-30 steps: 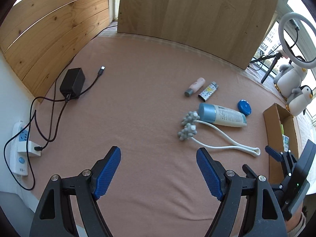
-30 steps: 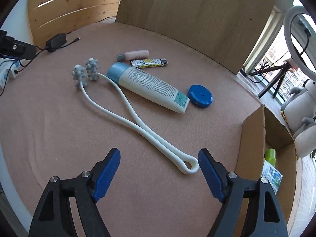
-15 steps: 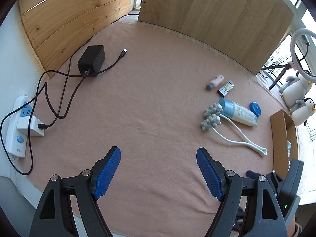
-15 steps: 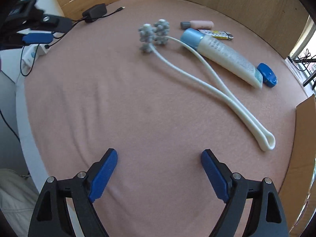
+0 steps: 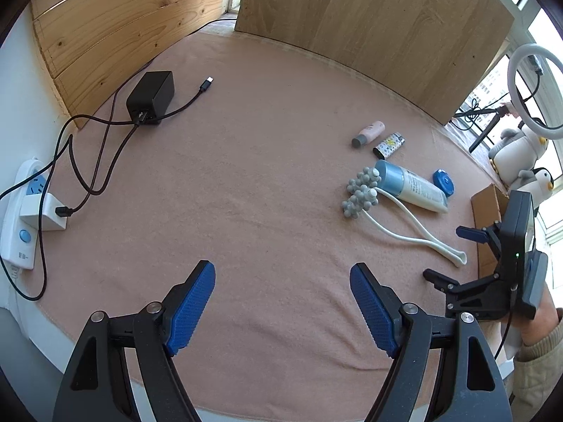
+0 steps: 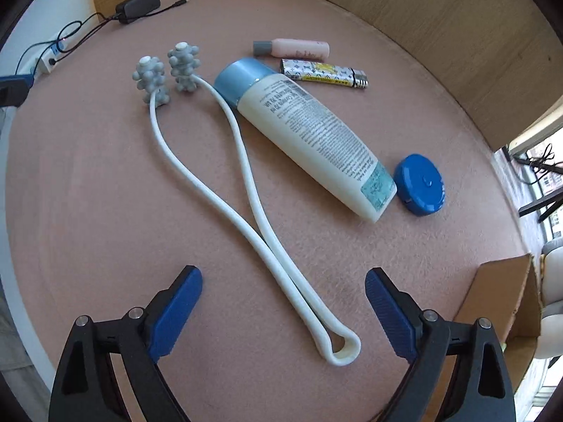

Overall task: Organize objects
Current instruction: 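Reach the right tool to the white massage roller loop and grasp it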

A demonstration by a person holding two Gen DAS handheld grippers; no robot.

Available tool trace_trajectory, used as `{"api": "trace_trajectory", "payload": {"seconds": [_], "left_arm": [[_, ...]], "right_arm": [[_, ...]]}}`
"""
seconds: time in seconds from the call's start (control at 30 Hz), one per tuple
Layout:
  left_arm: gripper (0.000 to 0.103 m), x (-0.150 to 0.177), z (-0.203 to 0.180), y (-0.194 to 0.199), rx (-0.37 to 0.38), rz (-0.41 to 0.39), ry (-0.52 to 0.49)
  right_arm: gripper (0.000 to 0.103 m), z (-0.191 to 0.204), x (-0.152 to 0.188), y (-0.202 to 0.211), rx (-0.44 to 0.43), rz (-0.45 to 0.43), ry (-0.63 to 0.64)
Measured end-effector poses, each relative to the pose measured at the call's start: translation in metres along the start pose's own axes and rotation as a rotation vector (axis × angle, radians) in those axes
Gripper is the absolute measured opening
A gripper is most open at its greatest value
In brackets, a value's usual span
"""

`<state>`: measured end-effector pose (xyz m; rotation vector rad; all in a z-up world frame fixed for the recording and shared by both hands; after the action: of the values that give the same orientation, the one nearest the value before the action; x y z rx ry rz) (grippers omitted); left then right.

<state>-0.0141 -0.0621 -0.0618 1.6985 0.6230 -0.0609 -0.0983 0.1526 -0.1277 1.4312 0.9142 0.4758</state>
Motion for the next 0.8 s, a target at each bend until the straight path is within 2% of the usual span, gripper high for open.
{"api": "trace_trajectory", "payload": {"seconds": [0.07, 0.17, 0.3, 0.4, 0.47, 0.6, 0.73, 0.8], "left_arm": [[0.082, 0.000, 0.005, -0.001, -0.004, 0.005, 0.010], [0.082, -0.001, 0.012, -0.005, -0.005, 0.013, 0.028], [0.082, -0.001, 0.012, -0.018, -0.004, 0.030, 0.036], [0.082, -0.001, 0.001, -0.032, 0.009, 0.050, 0.024], [0.082, -0.003, -0.009, -0.041, 0.020, 0.054, 0.006], [0.082, -0.006, -0.033, -0.062, 0.046, 0.055, -0.025], [0.081, -0.014, -0.057, -0.076, 0.057, 0.040, -0.049], [0.081, -0.017, -0.068, -0.081, 0.056, 0.027, -0.063]], "right_arm": [[0.093, 0.000, 0.010, -0.004, -0.090, 0.023, -0.083], [0.093, 0.018, 0.025, 0.005, -0.118, 0.007, -0.102], [0.093, 0.079, 0.043, 0.022, -0.167, -0.011, -0.099], [0.093, 0.130, 0.050, 0.034, -0.201, -0.055, -0.104], [0.093, 0.150, 0.052, 0.039, -0.220, -0.090, -0.126], [0.089, 0.141, 0.059, 0.046, -0.140, -0.152, -0.227], [0.071, 0.125, 0.075, 0.049, -0.104, -0.171, -0.298], [0.067, 0.119, 0.079, 0.052, -0.097, -0.180, -0.304]]}}
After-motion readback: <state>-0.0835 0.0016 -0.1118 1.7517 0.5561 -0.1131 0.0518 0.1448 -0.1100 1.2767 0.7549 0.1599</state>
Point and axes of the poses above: each gripper's, at about its wrist camera, not at the fingertips, and y roughly against the way its jaws point, z to its left, x to its underside, the point moved 9 cm from there along -y, roughly the way its jaws point
